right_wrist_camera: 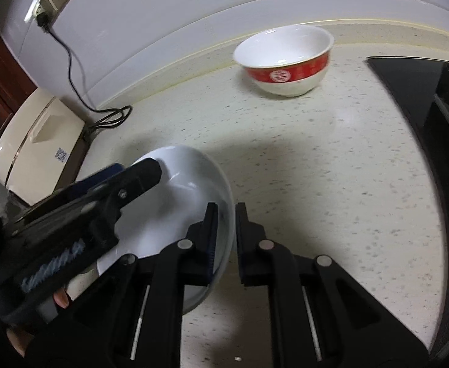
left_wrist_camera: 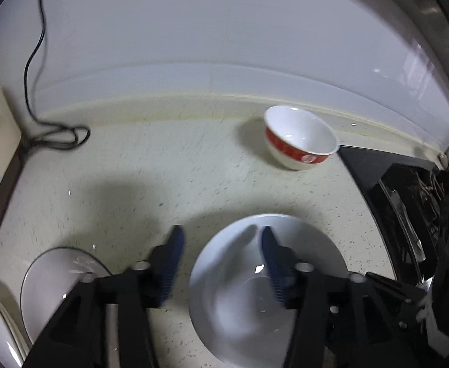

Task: Organize plates and bowls
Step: 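Lift the white bowl with both tools and carry it toward the green-rimmed bowl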

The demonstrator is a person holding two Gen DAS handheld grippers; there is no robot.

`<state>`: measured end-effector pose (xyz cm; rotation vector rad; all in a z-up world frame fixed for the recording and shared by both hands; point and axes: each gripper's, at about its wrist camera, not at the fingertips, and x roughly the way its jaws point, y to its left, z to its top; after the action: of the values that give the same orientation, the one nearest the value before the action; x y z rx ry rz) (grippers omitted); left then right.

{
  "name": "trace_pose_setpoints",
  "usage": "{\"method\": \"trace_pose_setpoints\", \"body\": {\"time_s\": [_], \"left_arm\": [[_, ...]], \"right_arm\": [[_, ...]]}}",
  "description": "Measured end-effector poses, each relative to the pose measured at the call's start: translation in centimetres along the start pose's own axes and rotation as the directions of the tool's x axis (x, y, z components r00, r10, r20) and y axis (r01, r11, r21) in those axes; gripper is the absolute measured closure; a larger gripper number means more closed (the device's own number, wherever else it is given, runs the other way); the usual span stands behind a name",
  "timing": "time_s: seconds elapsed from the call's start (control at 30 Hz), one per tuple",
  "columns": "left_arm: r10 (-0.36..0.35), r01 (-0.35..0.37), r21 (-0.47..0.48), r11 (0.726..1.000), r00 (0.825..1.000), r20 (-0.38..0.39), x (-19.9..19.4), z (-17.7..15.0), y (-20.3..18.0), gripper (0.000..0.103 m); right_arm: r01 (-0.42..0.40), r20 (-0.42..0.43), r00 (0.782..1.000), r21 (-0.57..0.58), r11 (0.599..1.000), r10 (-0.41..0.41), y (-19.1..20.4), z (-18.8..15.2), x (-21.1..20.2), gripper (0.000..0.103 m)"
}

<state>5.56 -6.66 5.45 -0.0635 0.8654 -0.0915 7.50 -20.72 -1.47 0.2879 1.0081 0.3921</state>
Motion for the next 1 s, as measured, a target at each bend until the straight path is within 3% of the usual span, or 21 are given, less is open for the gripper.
{"method": "trace_pose_setpoints", "body": {"time_s": [0.2, 0.33, 0.57, 0.63, 0.67, 0.73, 0.83, 1.0], "left_arm": [[-0.105, 0.104, -0.018, 0.994, 0.992, -0.063, 1.4, -0.2, 0.1, 0.050], [-0.064, 0.064, 0.007, 0.998, 0.997, -0.048, 1.2, -0.4, -0.4, 0.050], [-0.010, 0.014, 0.037, 0.999, 0.994, -0.112, 1.9, -0.8, 0.2, 0.052], [-0.047, 0.056, 0.067, 0.996, 0.991, -0.129, 2.0, -1.1, -0.6, 0.077], [-0.049, 0.061, 0.088, 0.994, 0.990, -0.134, 2.1, -1.3, -1.1, 0.076], [-0.028, 0.041, 0.126, 0.991, 0.995, -0.097, 1.9, -1.4, -1.8, 0.079], [-0.085, 0.090, 0.108, 0.990, 0.995, -0.051, 0.8, -1.1, -1.6, 0.085], [-0.097, 0.092, 0.089, 0.992, 0.994, 0.049, -1.7, -0.6, -1.2, 0.085]], "right_arm": [[0.016, -0.028, 0.999, -0.019, 1.000, -0.017, -0.4, 0.0, -0.2, 0.089], [0.022, -0.040, 0.999, -0.026, 0.999, -0.023, -0.5, -0.1, -0.3, 0.087], [0.034, -0.047, 0.998, -0.041, 0.999, -0.036, -1.6, -0.6, -1.0, 0.082], [0.036, -0.034, 0.999, -0.055, 0.998, -0.037, -1.6, -0.7, -1.3, 0.086], [0.048, -0.030, 0.998, -0.061, 0.997, -0.050, -1.5, -0.8, -1.3, 0.086], [0.039, -0.023, 0.999, -0.040, 0.998, -0.040, -1.9, -0.7, -1.3, 0.086], [-0.022, -0.004, 1.000, 0.038, 0.999, 0.022, -3.7, -0.3, -1.9, 0.086], [-0.125, 0.051, 0.991, 0.069, 0.990, 0.122, -3.8, 0.2, -2.9, 0.087]]}}
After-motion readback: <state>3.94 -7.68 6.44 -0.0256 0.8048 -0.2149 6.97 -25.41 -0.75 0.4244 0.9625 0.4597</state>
